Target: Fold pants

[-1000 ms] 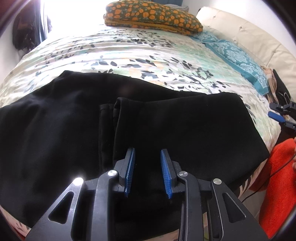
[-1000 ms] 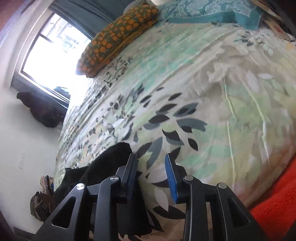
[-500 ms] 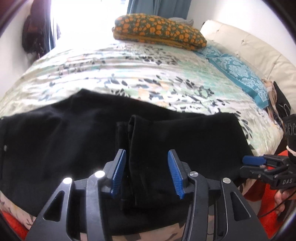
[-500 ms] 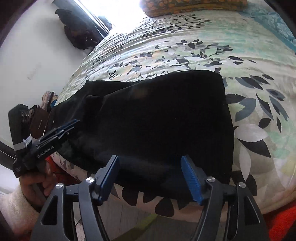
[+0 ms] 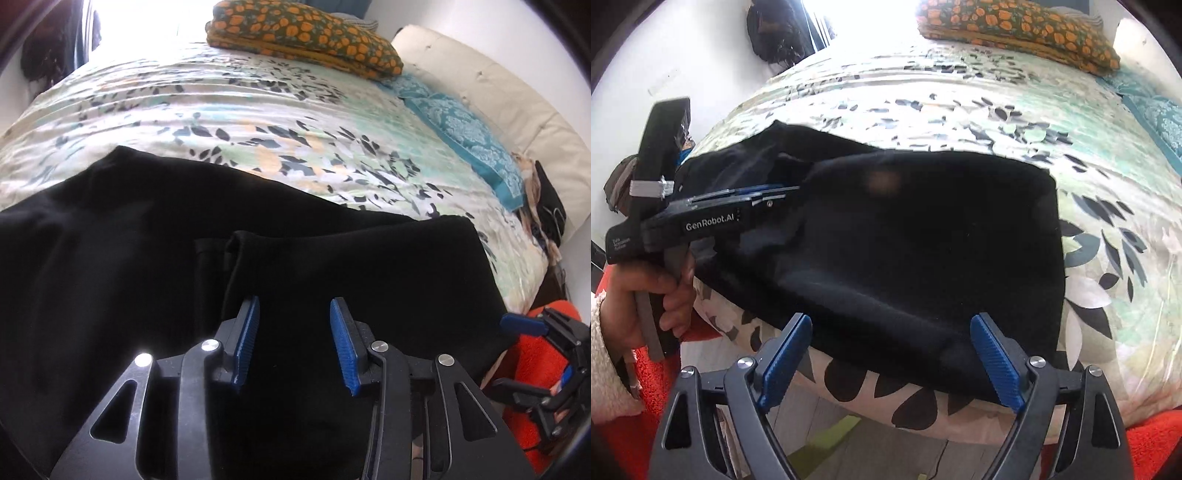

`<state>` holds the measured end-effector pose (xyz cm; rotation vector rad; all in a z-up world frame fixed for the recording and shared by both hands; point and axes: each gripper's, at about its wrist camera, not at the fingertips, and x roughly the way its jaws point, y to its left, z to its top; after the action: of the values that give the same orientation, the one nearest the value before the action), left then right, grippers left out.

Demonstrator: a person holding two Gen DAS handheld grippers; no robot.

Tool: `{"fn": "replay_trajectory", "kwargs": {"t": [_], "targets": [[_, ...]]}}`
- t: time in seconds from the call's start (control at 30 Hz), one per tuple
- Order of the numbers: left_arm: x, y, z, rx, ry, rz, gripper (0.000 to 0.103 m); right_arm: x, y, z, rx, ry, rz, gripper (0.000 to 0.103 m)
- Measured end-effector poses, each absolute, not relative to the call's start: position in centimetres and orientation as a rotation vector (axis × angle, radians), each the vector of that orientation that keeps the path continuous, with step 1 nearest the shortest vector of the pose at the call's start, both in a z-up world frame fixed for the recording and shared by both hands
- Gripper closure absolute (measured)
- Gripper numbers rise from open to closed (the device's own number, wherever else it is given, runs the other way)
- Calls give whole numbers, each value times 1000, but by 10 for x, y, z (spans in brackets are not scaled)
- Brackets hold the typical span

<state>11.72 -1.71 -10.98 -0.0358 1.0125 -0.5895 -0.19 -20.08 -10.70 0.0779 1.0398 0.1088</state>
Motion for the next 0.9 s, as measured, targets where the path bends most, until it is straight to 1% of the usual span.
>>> {"fn": "replay_trajectory", "kwargs": {"t": [0.03, 0.13, 0.17, 0.2, 0.27, 0.33, 0.4, 0.5, 0.53, 0.6, 0.67, 0.73, 0.8, 0.83, 0.9], "targets": [[116, -11, -105, -54, 1012, -584, 63, -6, -199, -98, 72, 991, 116, 16], [112, 3, -89, -40, 973, -495, 42, -8, -186, -81, 4, 903, 148, 16], [110, 6, -83, -42, 953, -504, 42, -6, -182, -82, 6, 905, 178, 19], [107, 7, -77, -43, 944, -517, 42, -2, -178, -86, 25, 925, 217, 32], [95, 4, -66, -37, 923, -571, 42, 5, -172, -99, 89, 993, 307, 43], [78, -8, -64, -17, 924, -666, 42, 6, -166, -109, 107, 1027, 336, 45], [66, -26, -72, 41, 968, -738, 42, 10, -160, -118, 99, 1077, 366, 53], [66, -38, -101, 116, 1091, -713, 43, 6, -165, -109, 142, 1057, 385, 54], [69, -36, -108, 104, 1117, -699, 50, 3, -170, -101, 162, 1026, 378, 54], [72, -29, -106, 53, 1124, -702, 51, -2, -180, -87, 161, 960, 325, 53], [75, -28, -106, 35, 1141, -698, 51, -4, -191, -85, 146, 938, 268, 53], [74, -29, -108, 45, 1138, -691, 51, 1, -201, -99, 160, 1001, 221, 51], [71, -32, -107, 62, 1132, -687, 50, 7, -208, -126, 199, 1126, 198, 49], [70, -32, -106, 66, 1129, -686, 50, 8, -210, -128, 211, 1117, 197, 49], [71, -26, -101, 44, 1127, -682, 50, 9, -208, -121, 215, 1097, 197, 46]]}}
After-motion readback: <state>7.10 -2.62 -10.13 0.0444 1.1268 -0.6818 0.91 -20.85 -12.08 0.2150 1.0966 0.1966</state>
